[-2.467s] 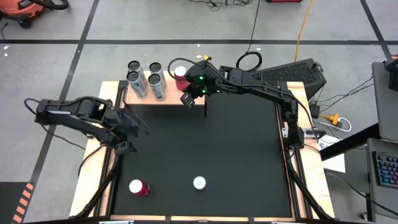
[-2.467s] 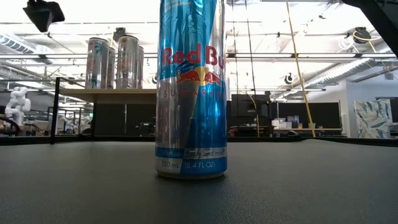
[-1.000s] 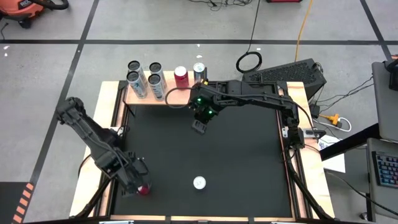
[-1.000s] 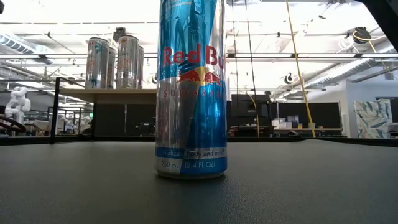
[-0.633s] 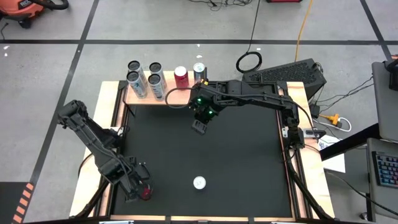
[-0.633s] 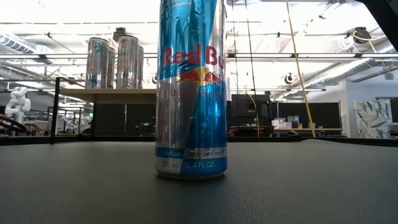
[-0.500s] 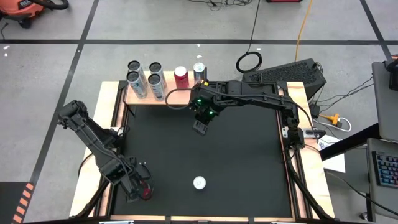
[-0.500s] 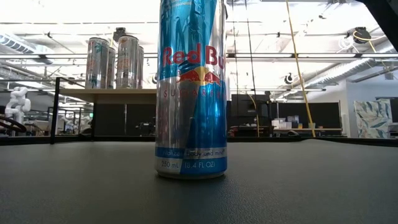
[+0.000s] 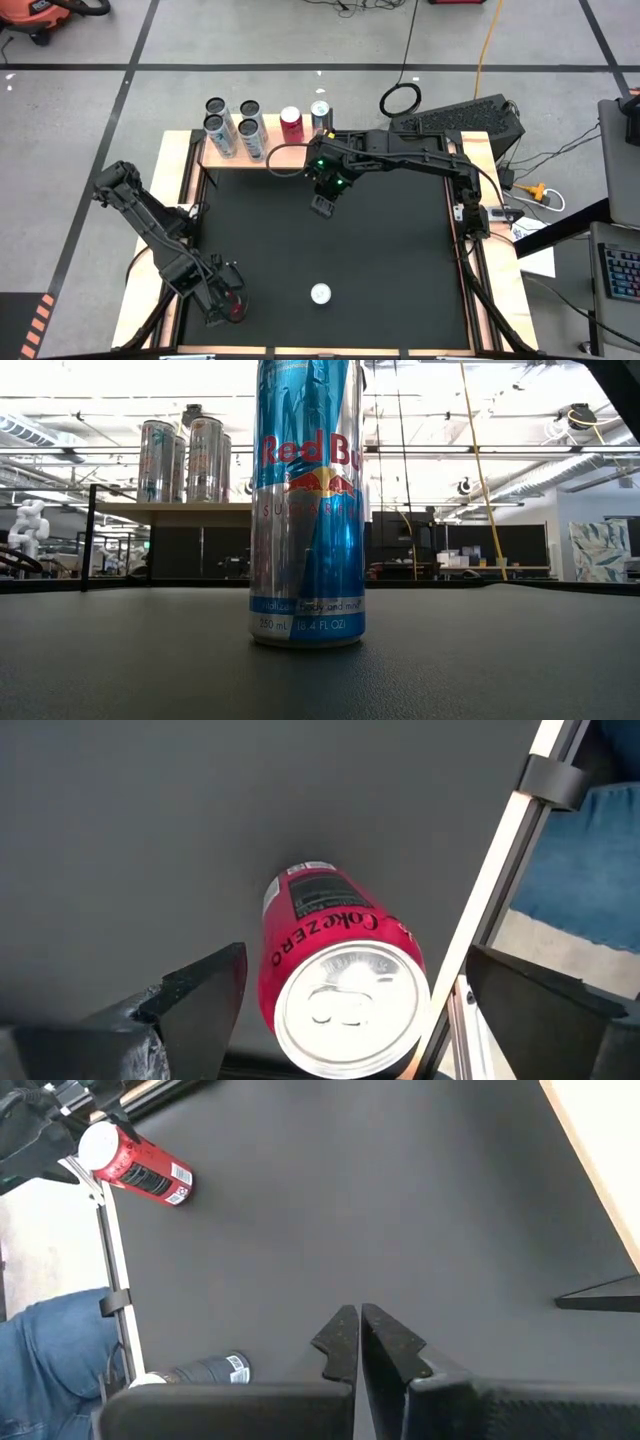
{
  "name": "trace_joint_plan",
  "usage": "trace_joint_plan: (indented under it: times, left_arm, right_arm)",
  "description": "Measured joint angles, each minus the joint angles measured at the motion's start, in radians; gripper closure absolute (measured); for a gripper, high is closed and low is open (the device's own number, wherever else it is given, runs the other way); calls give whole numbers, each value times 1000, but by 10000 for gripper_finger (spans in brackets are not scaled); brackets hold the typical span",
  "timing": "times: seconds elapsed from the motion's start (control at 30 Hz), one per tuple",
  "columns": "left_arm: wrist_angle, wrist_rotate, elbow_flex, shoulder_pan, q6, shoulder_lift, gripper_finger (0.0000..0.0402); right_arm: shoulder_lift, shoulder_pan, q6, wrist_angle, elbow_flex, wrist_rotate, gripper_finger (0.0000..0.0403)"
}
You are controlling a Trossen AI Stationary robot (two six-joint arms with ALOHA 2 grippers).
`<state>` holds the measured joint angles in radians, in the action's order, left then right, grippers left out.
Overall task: Place canned beverage on shelf
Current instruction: Put the red black soda can aligned with the red black soda can on the shelf
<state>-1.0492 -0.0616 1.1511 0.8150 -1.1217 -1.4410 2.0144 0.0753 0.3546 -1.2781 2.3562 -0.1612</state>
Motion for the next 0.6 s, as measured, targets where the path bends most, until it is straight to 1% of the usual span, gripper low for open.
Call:
trace_joint_plan:
  times: [0.2, 0.6]
  left_arm:
    - [0, 0, 0, 4, -48, -19, 29]
    - [-7, -15, 0, 32, -52, -123, 29]
  right_arm:
    - [0, 0, -4, -6, 0, 0, 403]
    - [0, 0, -26, -13, 0, -1, 403]
